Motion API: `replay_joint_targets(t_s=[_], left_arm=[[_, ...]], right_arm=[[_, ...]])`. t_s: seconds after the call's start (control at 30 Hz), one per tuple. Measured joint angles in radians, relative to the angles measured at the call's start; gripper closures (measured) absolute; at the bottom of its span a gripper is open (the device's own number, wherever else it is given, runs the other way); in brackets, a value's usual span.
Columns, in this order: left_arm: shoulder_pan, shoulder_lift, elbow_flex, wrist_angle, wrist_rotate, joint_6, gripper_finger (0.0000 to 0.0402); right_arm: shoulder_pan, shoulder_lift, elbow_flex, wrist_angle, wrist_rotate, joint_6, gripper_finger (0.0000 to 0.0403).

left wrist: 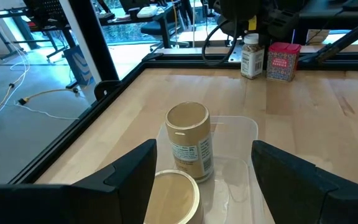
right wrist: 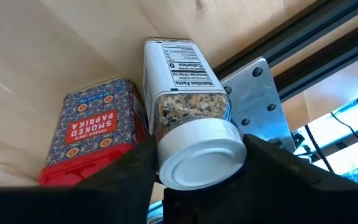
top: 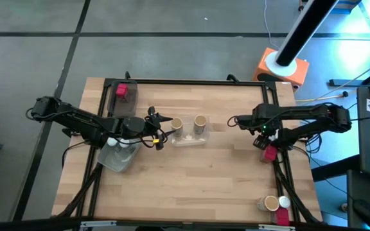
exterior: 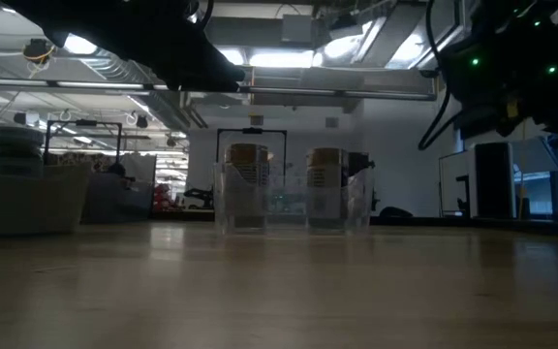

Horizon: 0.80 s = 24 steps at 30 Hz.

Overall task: Sort spices by type
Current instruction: Put the top white seasoning bottle into the gray bin

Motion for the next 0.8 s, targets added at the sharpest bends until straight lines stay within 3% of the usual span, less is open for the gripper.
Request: replay_joint_targets(t_s=[0.07,0.8], left_arm=[[0.0,0.0,0.0,0.0,0.0,0.0,0.0156],[0.0,0.0,0.0,0.001,0.0,0.0,0.0156]], right_arm=[[0.0,0.0,0.0,-0.001,-0.002,0.0,0.0194],[0.001,0.0,0.108,0.136,-0.026,-0.032,0.019]])
